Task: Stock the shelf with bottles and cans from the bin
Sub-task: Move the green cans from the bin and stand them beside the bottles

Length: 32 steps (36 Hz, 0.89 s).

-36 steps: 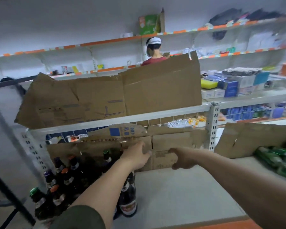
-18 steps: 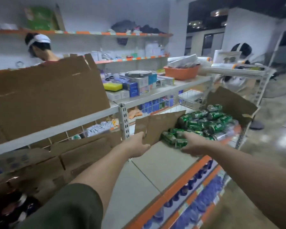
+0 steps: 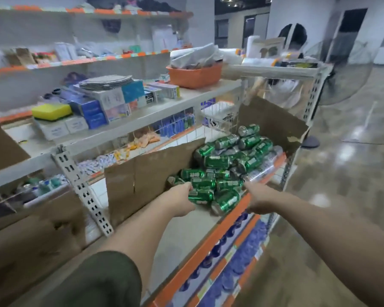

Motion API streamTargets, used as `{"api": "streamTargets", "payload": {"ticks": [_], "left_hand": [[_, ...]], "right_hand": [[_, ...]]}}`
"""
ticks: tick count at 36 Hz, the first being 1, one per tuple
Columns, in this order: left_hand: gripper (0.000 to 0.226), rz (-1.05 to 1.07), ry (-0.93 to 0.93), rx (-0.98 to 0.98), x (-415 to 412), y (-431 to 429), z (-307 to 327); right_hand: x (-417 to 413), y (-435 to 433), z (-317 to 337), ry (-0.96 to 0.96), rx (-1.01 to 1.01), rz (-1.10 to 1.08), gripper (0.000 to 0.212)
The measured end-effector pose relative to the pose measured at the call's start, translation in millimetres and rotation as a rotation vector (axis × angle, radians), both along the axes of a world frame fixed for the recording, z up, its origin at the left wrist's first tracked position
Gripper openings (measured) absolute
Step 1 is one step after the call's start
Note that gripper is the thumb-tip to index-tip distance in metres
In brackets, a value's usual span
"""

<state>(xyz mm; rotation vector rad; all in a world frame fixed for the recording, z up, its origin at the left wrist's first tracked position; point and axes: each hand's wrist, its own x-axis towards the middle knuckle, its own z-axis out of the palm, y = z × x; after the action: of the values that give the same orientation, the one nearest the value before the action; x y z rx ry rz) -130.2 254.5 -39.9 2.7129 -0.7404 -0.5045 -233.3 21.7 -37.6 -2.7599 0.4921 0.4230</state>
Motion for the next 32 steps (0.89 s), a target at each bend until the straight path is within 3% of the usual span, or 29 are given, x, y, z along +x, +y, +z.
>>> {"api": "streamTargets", "payload": {"ticks": [3,13,17,20,23,26,32], "left_hand": [[0.054,0.048,0.013,0.007,17,-25,-13],[0.055,0.104,0.083,0.073,53,-60,-52],[0.050,0.114,0.112,0.046,75,-69,-63],[0.052,0.092,0.122,0.076,89,-83,-79],[0.071,0.056,0.138,0.168,103,-98,-93],[0.082,-0.036,0.083,0.331,112,-112,-103],[0.071,-0.209,-0.050,0.490,123,-132,-102]], "right_hand": [[31,-20,-13,0.018,-0.023,0.082,0.072],[105,-40,-67,0.156,-0.029,0.253,0.085],[123,-44,-83,0.183,-0.133,0.344,0.084],[132,-47,-91,0.226,-0.292,0.461,0.070],[146,-54,-97,0.276,-0.358,0.575,0.056],[162,-60,-109,0.317,-0.414,0.707,0.067],[189,-71,-107,0.328,-0.402,0.917,0.073]]}}
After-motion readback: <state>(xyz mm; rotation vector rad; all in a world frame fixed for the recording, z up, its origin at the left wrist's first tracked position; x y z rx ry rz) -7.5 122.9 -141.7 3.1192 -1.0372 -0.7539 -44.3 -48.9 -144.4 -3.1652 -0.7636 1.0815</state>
